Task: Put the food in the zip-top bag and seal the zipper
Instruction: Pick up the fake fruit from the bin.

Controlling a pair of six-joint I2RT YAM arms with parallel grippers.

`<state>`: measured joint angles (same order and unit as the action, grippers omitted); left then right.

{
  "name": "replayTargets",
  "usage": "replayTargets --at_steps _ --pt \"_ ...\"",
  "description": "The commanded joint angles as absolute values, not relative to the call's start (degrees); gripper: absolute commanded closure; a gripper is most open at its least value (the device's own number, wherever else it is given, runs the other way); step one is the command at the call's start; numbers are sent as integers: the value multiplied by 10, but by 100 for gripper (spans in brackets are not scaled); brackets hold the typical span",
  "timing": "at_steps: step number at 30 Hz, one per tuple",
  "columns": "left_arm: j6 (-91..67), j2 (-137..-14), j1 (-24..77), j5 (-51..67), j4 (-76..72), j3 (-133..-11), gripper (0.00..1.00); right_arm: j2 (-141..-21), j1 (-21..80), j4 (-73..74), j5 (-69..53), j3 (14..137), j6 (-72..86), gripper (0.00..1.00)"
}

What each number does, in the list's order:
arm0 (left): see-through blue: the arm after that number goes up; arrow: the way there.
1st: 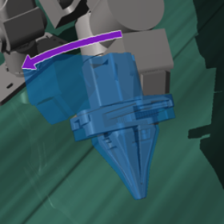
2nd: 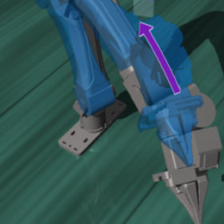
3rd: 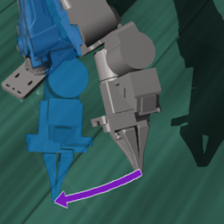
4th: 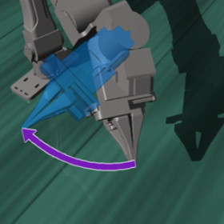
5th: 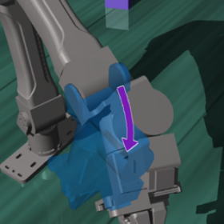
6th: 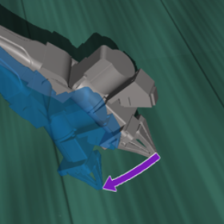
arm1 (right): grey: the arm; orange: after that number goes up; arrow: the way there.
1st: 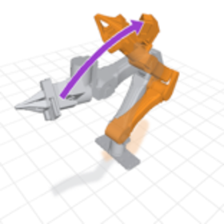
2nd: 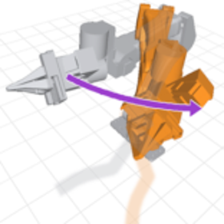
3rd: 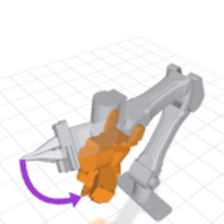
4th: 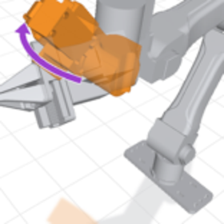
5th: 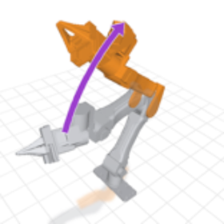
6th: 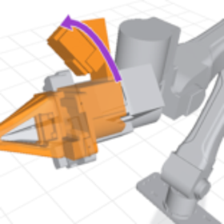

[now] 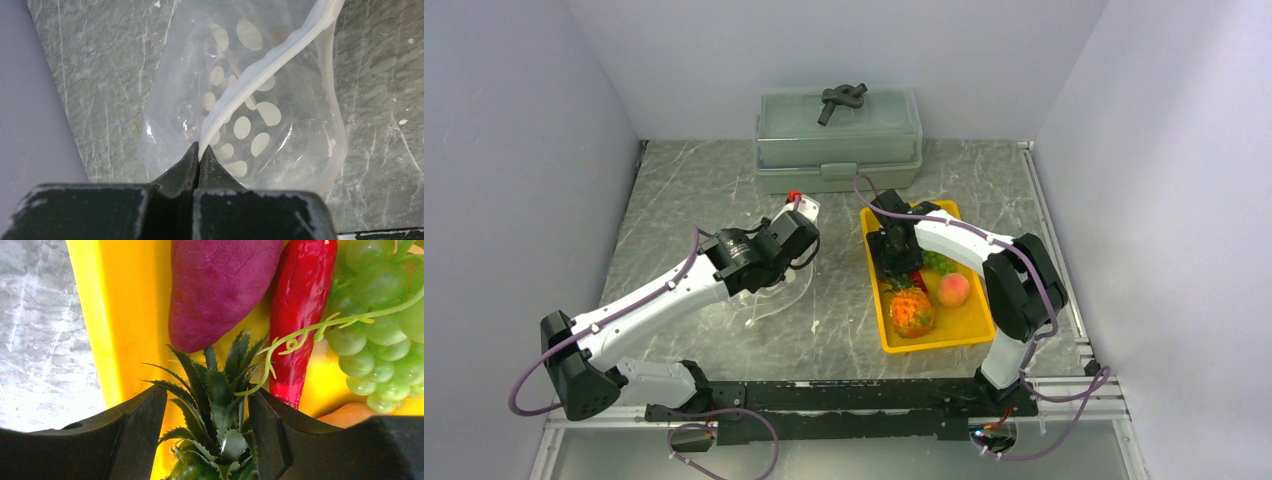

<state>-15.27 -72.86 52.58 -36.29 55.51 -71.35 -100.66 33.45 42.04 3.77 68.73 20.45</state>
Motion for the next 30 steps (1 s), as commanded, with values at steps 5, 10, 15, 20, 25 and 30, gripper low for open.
replayTargets --at_steps 5,10,15,20,25,30 --pt "-147 -720 524 -367 542 -712 100 -1011 332 416 21 671 189 49" --pt "-148 -720 524 -369 543 -712 100 -1008 332 419 22 664 186 78" --pt "-149 -720 524 -370 543 -712 100 -990 332 423 24 670 193 100" --pt "-149 -722 524 -372 543 -712 100 -934 332 429 47 681 211 100" --pt "-150 -723 524 -371 543 -711 100 -877 332 441 79 692 225 100" --pt "-151 -726 524 -369 545 -712 100 -823 332 435 113 691 245 100"
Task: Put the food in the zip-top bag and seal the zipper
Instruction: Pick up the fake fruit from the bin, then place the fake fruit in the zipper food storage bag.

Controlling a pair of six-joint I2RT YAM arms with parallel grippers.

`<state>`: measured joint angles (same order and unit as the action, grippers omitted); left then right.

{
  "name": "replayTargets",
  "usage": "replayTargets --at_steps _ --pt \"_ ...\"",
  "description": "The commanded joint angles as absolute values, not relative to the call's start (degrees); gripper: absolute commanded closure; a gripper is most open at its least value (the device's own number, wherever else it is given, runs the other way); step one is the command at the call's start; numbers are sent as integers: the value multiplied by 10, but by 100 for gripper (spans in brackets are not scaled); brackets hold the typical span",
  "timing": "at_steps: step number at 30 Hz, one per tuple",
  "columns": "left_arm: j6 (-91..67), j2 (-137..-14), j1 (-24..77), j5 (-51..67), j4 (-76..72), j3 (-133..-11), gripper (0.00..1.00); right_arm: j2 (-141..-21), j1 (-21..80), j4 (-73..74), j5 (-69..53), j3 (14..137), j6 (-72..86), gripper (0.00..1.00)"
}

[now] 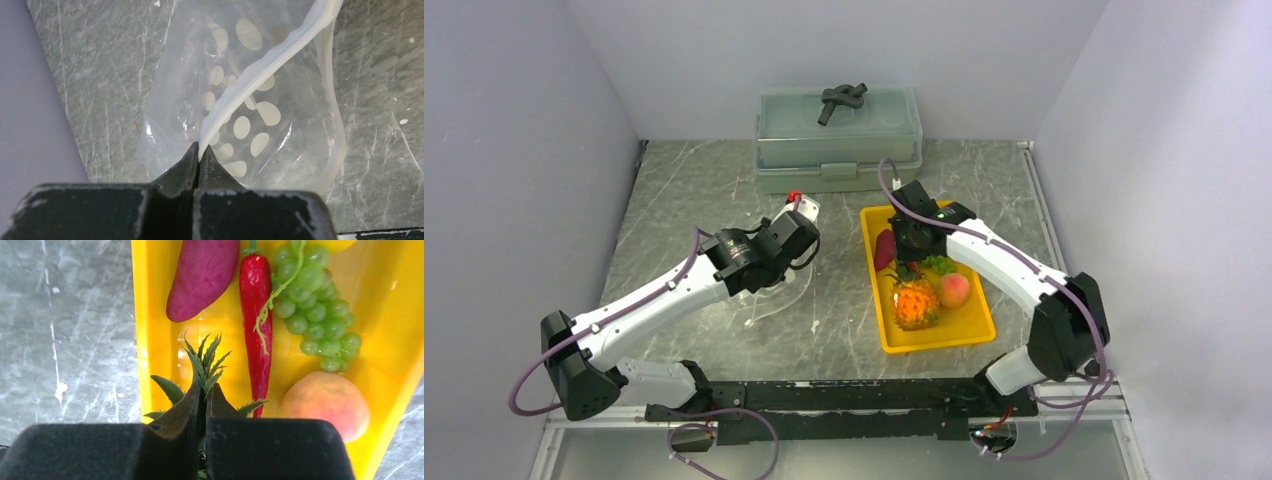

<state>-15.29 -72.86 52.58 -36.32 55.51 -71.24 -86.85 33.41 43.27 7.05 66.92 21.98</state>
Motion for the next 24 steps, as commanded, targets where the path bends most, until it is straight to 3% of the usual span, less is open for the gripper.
replayTargets --at_steps 1,17,24 --pt "-152 -726 523 -369 544 -713 100 -811 332 431 119 688 250 100" --pt "-170 -741 498 -340 550 -728 100 -543 354 215 142 541 394 100" --pt "-191 -747 496 -337 557 -747 100 -469 446 96 223 483 442 100"
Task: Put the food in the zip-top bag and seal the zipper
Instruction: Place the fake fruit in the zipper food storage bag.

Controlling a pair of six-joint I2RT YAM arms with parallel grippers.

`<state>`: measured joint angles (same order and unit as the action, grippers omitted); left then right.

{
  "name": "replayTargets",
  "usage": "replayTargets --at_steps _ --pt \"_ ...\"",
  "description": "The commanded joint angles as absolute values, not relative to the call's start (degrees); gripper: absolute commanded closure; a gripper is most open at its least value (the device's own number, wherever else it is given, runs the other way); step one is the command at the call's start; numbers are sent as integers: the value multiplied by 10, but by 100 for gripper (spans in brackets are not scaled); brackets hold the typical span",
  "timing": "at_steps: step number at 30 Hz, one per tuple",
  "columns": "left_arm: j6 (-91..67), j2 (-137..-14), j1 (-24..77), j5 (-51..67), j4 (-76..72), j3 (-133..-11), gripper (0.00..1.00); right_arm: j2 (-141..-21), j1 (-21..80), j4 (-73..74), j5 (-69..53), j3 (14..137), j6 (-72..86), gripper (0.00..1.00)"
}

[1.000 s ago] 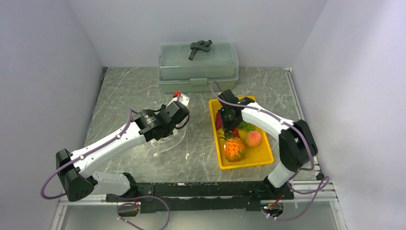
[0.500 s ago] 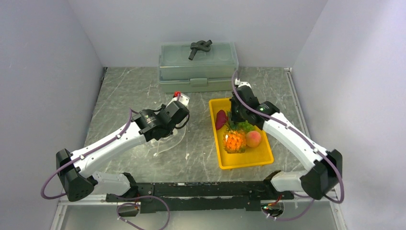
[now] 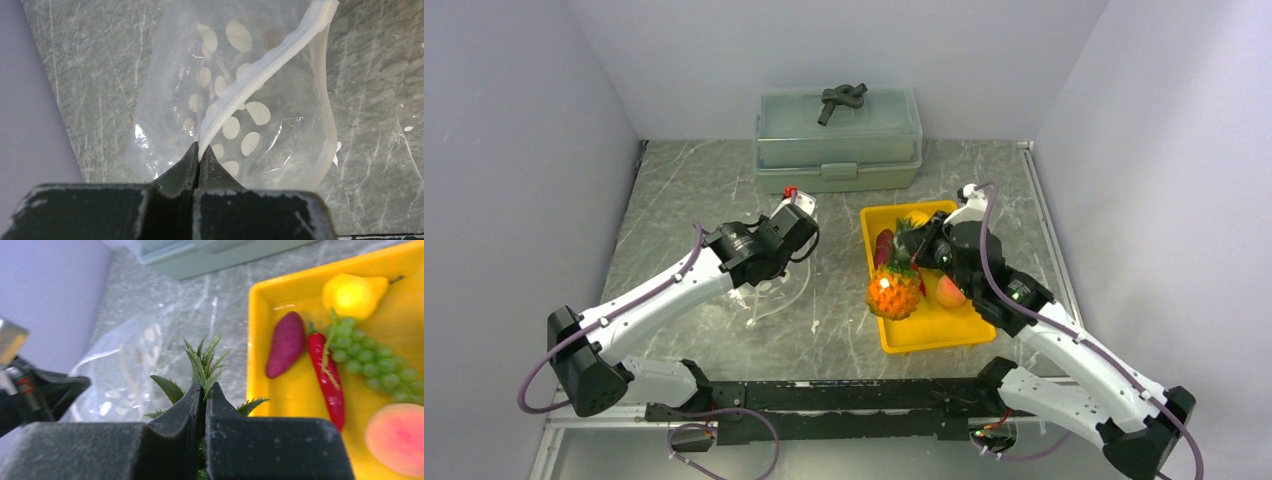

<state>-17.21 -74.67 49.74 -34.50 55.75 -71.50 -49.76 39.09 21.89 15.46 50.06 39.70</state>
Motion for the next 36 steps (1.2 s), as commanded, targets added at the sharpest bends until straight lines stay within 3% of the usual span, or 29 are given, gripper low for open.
replayTargets --at_steps 1,7,14,36 --pt "-193 -749 496 -335 560 -751 100 -465 468 83 248 479 445 100" --pt "-204 -759 496 -323 580 -785 100 -439 553 -15 351 439 475 100" --pt "-224 -779 496 -310 596 -814 100 -456 591 -124 384 415 493 100" --pt "-303 -822 485 -252 604 -868 100 -561 651 -225 537 444 544 100"
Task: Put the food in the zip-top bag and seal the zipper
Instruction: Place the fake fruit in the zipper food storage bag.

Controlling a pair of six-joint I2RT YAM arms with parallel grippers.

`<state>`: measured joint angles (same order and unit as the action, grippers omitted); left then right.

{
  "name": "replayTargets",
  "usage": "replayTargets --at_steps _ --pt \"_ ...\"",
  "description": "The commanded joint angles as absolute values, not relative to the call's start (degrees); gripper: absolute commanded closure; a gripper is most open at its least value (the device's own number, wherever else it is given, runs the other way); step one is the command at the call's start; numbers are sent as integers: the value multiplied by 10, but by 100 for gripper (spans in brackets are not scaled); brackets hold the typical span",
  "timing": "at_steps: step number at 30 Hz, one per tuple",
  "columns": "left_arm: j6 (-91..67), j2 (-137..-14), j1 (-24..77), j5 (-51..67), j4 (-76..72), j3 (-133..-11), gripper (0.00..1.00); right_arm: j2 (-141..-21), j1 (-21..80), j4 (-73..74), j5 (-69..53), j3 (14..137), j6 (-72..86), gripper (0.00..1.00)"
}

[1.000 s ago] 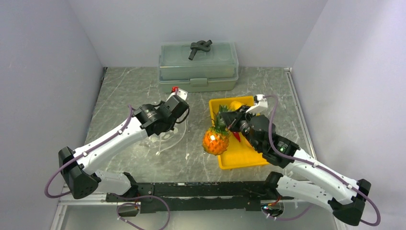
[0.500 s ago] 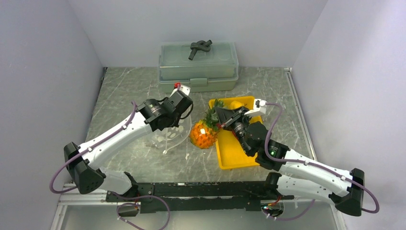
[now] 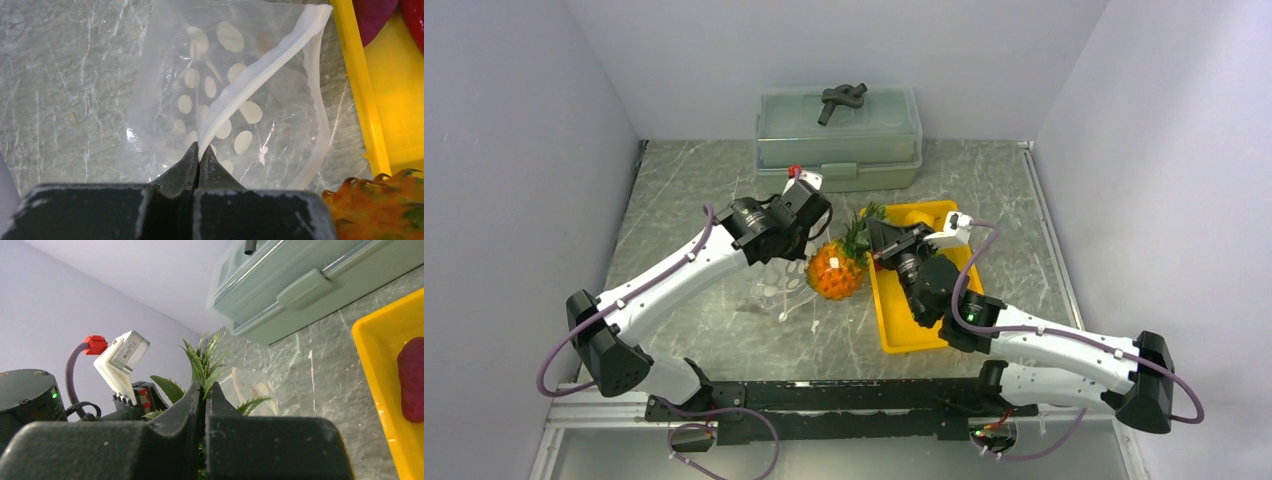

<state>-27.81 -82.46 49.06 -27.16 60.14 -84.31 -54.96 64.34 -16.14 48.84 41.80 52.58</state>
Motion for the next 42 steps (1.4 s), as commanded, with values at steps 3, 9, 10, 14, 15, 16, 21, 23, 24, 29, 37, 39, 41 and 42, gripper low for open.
replayTargets --at_steps 3,9,10,14,15,16,21,23,24,29,37,39,41,42 --pt "-309 -820 482 -245 606 -871 100 -576 656 -237 553 445 545 100" --pt "-320 -813 477 -224 608 -877 100 -596 660 -272 586 428 561 100" --pt "-320 -811 476 -219 607 -877 100 -599 660 -275 592 425 565 100" --pt "-325 -806 474 -210 609 -885 100 -611 662 -277 612 420 577 100" --pt "-325 -804 473 -208 608 -886 100 -615 662 -276 618 420 581 100" --pt "-326 -802 473 -205 607 -888 100 -618 663 -277 622 418 583 100" --pt "-329 -799 470 -195 610 -895 100 -634 663 -285 634 407 592 100" --pt "-329 -798 469 -191 610 -896 100 -639 664 -285 640 403 597 100" --pt "-330 -799 469 -188 610 -896 100 -640 664 -286 642 402 597 100" --pt "-332 -797 465 -172 605 -899 100 -656 677 -272 681 418 571 100" --pt "-341 -796 462 -149 593 -898 100 -712 711 -180 777 481 606 100" --pt "-343 -796 462 -145 592 -894 100 -726 715 -127 796 504 654 100" --pt "-345 -795 461 -144 591 -891 100 -744 721 -65 818 533 706 100" --pt "-347 -793 460 -144 589 -889 100 -753 726 -21 831 550 743 100"
